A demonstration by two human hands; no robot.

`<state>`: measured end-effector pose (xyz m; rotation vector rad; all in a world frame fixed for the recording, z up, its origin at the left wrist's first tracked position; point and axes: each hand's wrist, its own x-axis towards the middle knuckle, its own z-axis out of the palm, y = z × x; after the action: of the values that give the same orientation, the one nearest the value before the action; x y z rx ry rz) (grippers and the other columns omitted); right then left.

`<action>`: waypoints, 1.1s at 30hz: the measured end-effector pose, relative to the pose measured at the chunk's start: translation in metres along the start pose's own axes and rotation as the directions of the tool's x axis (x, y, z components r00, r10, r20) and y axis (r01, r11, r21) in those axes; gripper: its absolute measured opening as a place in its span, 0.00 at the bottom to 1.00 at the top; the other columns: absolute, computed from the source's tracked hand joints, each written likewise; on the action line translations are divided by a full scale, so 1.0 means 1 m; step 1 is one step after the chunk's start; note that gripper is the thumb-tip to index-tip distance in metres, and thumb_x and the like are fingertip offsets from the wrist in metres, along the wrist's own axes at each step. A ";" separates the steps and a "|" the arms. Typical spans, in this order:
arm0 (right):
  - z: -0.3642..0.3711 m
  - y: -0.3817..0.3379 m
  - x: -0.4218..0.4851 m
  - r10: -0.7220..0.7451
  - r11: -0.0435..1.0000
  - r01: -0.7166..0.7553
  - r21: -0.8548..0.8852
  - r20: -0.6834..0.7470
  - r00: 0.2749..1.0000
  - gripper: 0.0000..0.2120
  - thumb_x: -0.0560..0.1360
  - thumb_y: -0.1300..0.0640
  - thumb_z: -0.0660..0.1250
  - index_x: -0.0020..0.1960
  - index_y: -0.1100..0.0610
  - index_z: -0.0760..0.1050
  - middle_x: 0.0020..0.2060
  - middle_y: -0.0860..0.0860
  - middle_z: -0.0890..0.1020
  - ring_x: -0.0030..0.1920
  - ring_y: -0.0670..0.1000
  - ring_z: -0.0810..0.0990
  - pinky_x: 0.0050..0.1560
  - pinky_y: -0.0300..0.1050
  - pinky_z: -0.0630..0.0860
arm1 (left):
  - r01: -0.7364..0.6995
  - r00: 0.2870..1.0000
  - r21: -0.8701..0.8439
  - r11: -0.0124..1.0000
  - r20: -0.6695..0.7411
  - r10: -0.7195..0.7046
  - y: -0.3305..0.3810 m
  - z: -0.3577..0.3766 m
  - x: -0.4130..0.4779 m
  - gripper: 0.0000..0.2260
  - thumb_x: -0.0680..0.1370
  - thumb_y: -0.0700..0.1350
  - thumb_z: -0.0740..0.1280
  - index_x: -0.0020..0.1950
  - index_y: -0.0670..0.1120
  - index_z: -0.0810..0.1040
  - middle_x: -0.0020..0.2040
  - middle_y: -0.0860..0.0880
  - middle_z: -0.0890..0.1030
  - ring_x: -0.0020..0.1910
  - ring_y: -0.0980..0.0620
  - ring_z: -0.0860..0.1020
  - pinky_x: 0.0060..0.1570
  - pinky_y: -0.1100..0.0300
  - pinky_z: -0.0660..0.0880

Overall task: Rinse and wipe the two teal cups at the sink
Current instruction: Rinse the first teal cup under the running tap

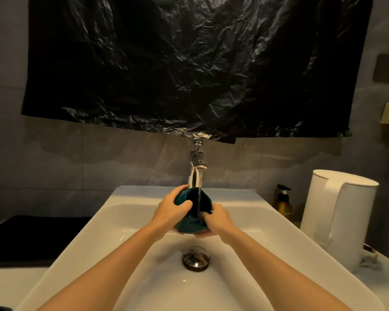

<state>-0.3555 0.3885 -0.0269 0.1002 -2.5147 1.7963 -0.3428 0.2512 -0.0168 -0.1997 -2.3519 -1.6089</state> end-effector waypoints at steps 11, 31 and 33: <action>0.001 0.001 0.000 -0.067 0.996 0.065 -0.056 -0.046 0.997 0.08 0.80 0.62 0.57 0.55 0.55 0.74 0.53 0.57 0.81 0.49 0.57 0.81 0.42 0.52 0.83 | -0.062 0.998 0.069 0.996 0.017 0.061 0.000 -0.004 0.002 0.16 0.76 0.44 0.63 0.59 0.62 0.71 0.55 0.55 0.76 0.55 0.52 0.74 0.57 0.54 0.74; -0.003 0.006 0.009 -0.186 0.960 0.159 -0.229 -0.104 0.977 0.14 0.80 0.63 0.54 0.64 0.55 0.69 0.58 0.54 0.77 0.57 0.55 0.76 0.58 0.54 0.76 | -0.044 0.990 -0.068 0.997 0.129 0.053 0.011 -0.004 -0.005 0.16 0.78 0.51 0.65 0.65 0.58 0.70 0.54 0.57 0.73 0.54 0.54 0.74 0.42 0.61 0.77; -0.003 0.003 0.009 -0.099 0.984 0.077 -0.160 -0.131 0.986 0.11 0.81 0.63 0.54 0.62 0.56 0.66 0.58 0.55 0.75 0.55 0.57 0.77 0.53 0.56 0.79 | -0.054 0.989 -0.123 0.991 0.133 0.070 0.013 0.000 -0.005 0.20 0.76 0.52 0.68 0.67 0.58 0.68 0.55 0.57 0.72 0.52 0.56 0.74 0.41 0.66 0.76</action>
<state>-0.3643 0.3920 -0.0280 0.0767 -2.4982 1.5147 -0.3344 0.2563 -0.0063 -0.4172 -2.3240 -1.7582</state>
